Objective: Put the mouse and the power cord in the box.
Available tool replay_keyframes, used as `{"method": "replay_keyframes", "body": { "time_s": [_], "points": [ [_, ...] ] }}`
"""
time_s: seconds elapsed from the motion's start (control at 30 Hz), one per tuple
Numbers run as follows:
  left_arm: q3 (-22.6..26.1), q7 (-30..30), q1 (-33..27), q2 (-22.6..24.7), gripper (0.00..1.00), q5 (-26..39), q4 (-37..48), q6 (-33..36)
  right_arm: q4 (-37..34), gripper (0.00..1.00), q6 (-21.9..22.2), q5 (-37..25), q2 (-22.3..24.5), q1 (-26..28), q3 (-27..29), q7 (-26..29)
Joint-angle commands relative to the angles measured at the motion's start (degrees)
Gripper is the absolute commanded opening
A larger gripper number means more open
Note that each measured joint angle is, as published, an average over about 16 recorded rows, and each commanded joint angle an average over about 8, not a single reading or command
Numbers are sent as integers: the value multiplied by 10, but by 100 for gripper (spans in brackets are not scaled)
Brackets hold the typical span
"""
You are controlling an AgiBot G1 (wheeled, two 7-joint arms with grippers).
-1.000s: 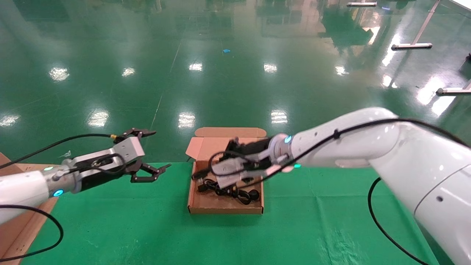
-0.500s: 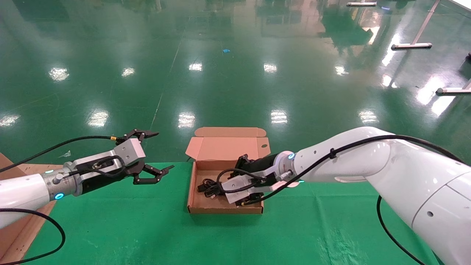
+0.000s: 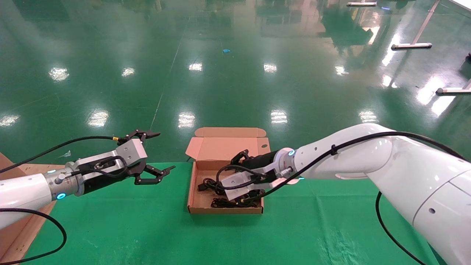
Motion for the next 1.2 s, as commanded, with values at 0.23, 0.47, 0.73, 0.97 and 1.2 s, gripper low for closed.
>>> {"method": "replay_keyframes", "body": {
  "time_s": [0.23,0.47,0.73,0.97,1.2],
  "points": [
    [0,-1,0,0,100,1,-2,-1,1,100,-1,0,2,1,2,-1],
    [-13,-30,12,-11,100,0,-33,10,15,100,-10,9,15,-7,15,8],
    [-51,-115,46,-44,100,-2,-123,40,59,100,-59,54,61,-50,84,56],
    [-87,-192,77,-74,100,-5,-206,68,108,100,-106,100,112,-93,152,104],
    [-122,-270,109,-104,100,-8,-289,96,157,100,-154,146,163,-136,219,151]
  ]
}}
